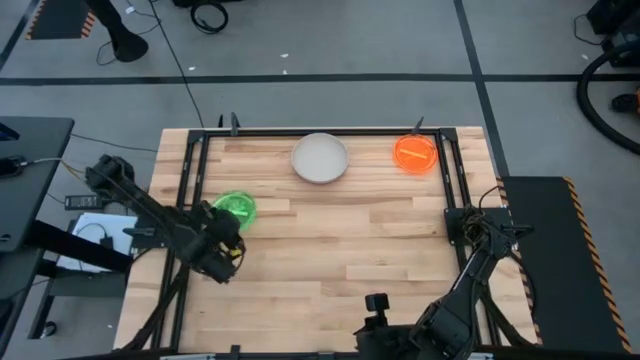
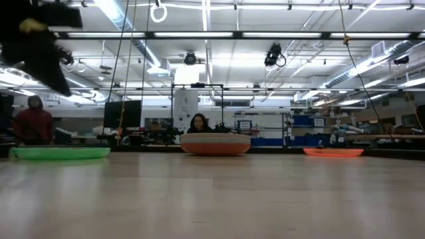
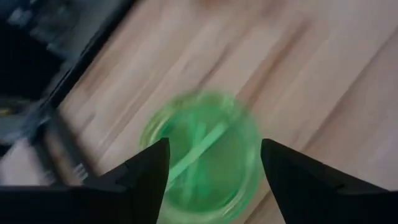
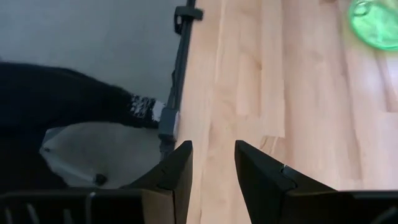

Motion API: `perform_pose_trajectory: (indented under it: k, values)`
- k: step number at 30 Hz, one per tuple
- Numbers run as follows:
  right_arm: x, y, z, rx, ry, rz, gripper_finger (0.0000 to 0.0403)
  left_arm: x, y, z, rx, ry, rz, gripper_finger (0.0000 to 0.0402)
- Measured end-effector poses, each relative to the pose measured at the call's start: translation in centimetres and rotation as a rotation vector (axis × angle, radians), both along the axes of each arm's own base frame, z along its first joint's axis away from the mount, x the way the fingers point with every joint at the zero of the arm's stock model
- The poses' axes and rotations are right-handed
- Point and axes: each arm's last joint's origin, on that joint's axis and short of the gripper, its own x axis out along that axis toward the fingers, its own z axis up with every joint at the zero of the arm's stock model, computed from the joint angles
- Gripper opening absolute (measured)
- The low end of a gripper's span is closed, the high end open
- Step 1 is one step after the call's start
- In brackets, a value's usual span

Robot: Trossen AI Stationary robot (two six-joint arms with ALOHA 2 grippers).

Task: Stack plastic plates
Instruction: Return to Home Position

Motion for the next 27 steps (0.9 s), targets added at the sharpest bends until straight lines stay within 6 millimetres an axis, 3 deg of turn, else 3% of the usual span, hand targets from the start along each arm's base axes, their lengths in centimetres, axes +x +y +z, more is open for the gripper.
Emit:
perform_pose_trajectory:
  k: [6, 10, 14, 20, 23, 27]
  values:
    - [1.0, 0.5, -1.3, -0.017, -0.060, 0.020, 0.0129, -0.7, -1.8, 2.2, -0.014, -0.418, -0.124, 0.0259]
    - [2.9, 1.0, -4.1, -0.034, -0.078, 0.195, 0.0127, -0.9, -3.5, 2.8, -0.026, -0.531, -0.226, 0.0254]
    - [5.3, -0.1, -6.5, -0.087, -0.127, 0.312, 0.0117, 0.2, -4.5, 2.3, -0.074, -0.605, -0.273, 0.0224]
    - [9.3, -5.5, -8.0, -0.205, -0.088, 0.364, 0.0092, 4.0, -3.9, 0.9, -0.154, -0.662, -0.468, 0.0162]
    - [10.9, -9.5, -7.6, -0.167, -0.039, 0.370, 0.0075, 5.8, -2.1, 0.9, -0.146, -0.729, -0.582, 0.0126]
    - [12.1, -15.0, -6.4, -0.107, -0.028, 0.360, 0.0049, 6.4, 1.0, 1.3, -0.098, -0.769, -0.643, 0.0079]
